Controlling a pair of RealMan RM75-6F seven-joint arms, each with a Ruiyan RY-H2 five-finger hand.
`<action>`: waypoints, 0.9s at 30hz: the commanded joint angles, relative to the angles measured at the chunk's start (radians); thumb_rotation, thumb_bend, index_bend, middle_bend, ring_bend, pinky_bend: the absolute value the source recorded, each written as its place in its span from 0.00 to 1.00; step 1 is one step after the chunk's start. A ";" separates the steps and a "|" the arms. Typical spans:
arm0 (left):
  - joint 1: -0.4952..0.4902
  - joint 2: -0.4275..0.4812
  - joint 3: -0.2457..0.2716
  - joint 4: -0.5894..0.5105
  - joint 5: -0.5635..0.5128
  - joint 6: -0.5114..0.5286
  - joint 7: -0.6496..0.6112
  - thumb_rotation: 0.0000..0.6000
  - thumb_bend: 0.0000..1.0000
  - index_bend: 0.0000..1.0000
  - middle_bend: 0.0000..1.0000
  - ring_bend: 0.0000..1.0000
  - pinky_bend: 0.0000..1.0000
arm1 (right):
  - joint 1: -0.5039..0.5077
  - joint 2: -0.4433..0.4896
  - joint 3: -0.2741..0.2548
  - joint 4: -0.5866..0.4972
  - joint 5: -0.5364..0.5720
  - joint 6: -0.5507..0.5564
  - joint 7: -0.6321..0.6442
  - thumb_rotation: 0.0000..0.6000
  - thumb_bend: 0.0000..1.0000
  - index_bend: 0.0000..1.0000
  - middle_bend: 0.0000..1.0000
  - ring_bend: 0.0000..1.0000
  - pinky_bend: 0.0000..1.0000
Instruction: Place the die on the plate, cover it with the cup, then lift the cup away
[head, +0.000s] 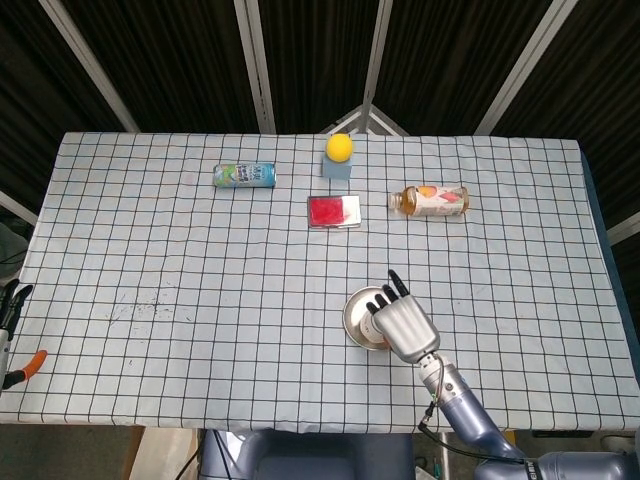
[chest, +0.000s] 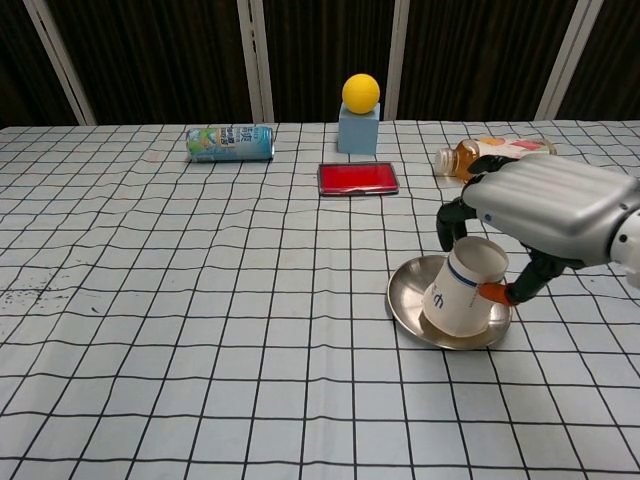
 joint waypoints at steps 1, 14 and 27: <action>0.000 0.001 0.000 0.001 -0.001 -0.001 -0.001 1.00 0.36 0.02 0.00 0.00 0.00 | 0.005 -0.015 0.007 0.015 0.010 -0.012 -0.002 1.00 0.40 0.52 0.46 0.24 0.06; 0.000 0.001 -0.002 0.002 -0.003 0.001 -0.004 1.00 0.36 0.02 0.00 0.00 0.00 | 0.051 -0.091 0.067 0.130 0.075 -0.075 0.015 1.00 0.40 0.52 0.47 0.24 0.06; 0.000 -0.001 -0.004 0.005 -0.007 0.002 0.000 1.00 0.36 0.02 0.00 0.00 0.00 | 0.086 -0.202 0.113 0.309 0.051 -0.103 0.120 1.00 0.40 0.54 0.47 0.26 0.06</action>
